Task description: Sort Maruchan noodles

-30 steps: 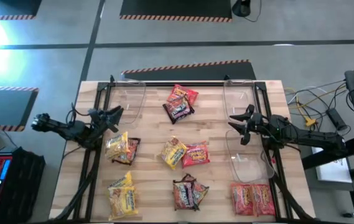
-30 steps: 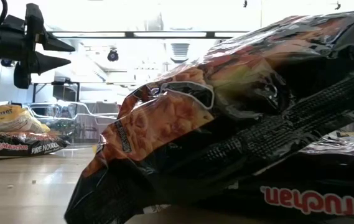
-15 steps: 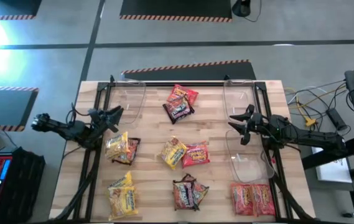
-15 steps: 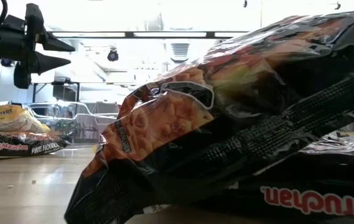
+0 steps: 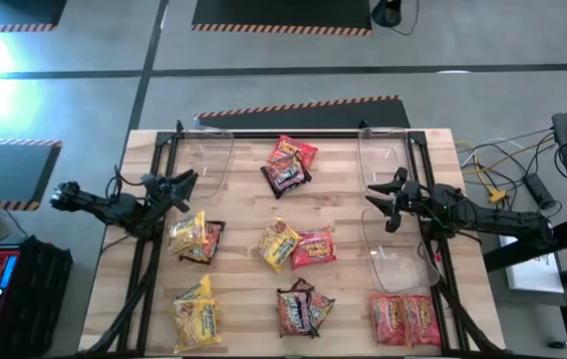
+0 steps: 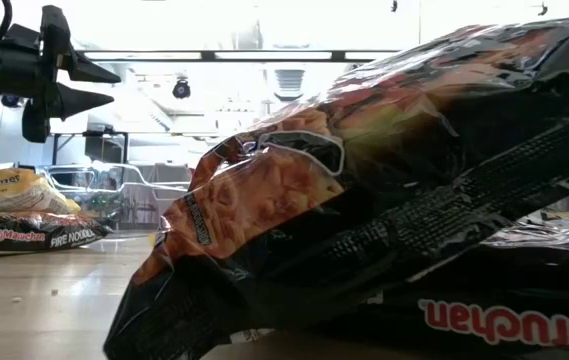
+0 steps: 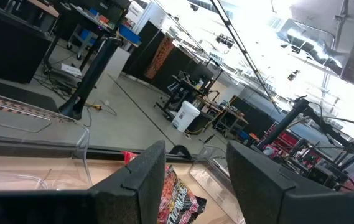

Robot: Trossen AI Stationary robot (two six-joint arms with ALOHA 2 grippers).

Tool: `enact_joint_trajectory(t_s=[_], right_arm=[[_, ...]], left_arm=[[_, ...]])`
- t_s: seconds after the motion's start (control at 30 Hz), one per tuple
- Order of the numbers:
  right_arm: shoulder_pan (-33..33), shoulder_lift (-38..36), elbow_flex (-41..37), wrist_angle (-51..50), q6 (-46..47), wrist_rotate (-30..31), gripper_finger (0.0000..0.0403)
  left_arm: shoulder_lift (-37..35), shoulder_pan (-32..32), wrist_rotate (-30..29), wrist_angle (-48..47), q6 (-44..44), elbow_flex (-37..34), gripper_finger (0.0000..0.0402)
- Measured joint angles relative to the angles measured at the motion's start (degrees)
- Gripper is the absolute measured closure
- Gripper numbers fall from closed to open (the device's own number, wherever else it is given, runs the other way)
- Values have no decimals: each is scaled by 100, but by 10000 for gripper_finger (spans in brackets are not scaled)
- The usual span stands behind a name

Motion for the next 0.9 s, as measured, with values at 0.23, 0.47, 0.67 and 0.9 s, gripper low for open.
enact_joint_trajectory(t_s=[0.23,0.47,0.67,0.9], right_arm=[[0,0,0,1,0,0,255],[0,0,0,0,0,0,255],[-1,0,0,1,0,0,255],[-1,0,0,17,-270,2,255]], left_arm=[[2,-1,0,2,1,1,248],[0,0,0,1,0,1,248],[1,-1,0,1,1,1,248],[0,0,0,1,1,0,248]])
